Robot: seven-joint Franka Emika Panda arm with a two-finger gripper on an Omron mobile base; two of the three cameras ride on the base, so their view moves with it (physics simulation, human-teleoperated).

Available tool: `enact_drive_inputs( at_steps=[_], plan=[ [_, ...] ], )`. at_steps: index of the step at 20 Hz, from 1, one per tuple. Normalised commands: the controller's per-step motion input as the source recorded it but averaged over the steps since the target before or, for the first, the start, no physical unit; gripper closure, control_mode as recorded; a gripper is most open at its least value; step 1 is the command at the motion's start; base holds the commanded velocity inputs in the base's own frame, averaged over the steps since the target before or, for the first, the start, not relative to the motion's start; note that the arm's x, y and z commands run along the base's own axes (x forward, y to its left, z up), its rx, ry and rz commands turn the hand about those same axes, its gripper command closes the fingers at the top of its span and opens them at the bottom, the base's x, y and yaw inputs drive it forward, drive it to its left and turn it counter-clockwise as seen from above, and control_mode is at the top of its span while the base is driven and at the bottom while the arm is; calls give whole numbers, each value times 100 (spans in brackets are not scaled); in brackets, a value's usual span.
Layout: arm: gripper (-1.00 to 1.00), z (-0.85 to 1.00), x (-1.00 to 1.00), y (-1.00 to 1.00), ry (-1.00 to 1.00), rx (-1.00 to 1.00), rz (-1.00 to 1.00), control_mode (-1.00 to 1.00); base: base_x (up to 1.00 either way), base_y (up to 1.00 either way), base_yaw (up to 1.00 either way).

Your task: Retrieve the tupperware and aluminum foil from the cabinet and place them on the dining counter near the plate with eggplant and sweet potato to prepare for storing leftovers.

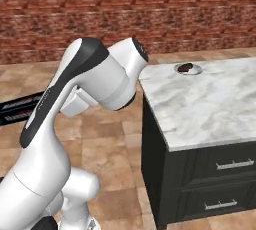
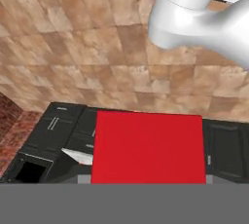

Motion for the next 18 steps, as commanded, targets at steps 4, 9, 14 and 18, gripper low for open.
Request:
enact_drive_inputs(
  at_steps=[4, 9, 14, 18],
  plan=[
    [100, 0, 0, 0, 0, 0, 0, 100, 85, 100, -46],
    [100, 0, 0, 0, 0, 0, 0, 100, 96, 100, -34],
    [100, 0, 0, 0, 0, 0, 0, 100, 100, 100, -22],
    [100, 0, 0, 0, 0, 0, 0, 100, 100, 100, -21]
  ],
)
